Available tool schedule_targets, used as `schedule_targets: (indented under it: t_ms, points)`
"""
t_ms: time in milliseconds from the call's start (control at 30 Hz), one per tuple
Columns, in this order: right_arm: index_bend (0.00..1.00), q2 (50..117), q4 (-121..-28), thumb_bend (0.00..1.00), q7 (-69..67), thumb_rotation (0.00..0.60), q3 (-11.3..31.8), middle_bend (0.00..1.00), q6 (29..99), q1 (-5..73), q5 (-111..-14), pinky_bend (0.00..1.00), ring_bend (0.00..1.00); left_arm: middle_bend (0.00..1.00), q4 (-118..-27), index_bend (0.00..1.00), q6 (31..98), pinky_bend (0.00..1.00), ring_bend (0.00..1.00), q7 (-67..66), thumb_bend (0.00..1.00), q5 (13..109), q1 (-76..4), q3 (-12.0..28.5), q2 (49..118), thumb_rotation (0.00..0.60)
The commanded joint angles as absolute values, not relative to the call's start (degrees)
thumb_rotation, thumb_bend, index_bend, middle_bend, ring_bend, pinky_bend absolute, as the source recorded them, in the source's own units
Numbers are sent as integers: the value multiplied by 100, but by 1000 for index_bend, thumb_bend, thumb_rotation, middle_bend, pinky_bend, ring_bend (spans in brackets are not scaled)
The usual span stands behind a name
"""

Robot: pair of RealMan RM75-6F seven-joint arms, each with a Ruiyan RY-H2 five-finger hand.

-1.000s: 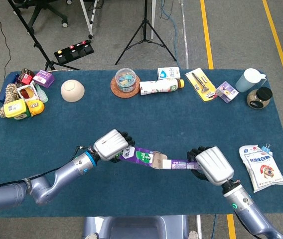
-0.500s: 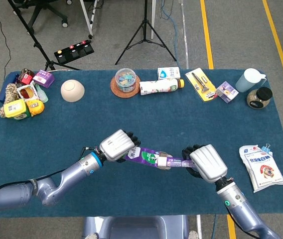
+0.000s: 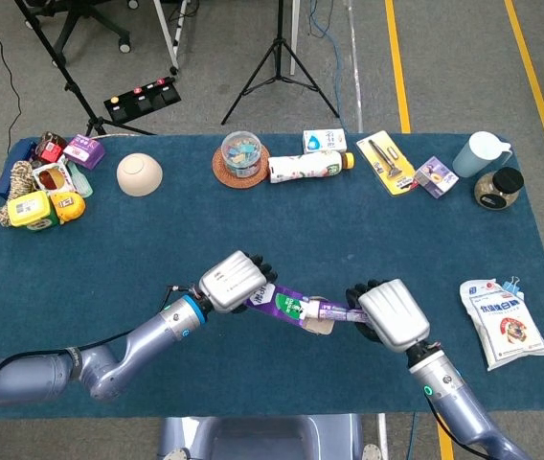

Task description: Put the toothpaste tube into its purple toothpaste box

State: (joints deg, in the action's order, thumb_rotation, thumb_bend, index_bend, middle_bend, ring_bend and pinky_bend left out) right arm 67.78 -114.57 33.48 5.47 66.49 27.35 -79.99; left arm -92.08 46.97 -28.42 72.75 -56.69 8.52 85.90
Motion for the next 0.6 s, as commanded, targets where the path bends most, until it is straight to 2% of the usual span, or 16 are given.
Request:
schedule_targets:
  t_ms: [33,600]
  points:
    - [586,6813,-11467,623,3522,600,575,643,6642,2769,-7870,725,587,419,-9217,495,4684,596,348,-2945,192,7173,-5699,833,8583,600]
    - [586,7070,-11750,624,4655,600,493,645,6744,2873,-7477,736,591,420,-9318,495,4735,596,348,-3105,192,6748,-5798,873,8653,600]
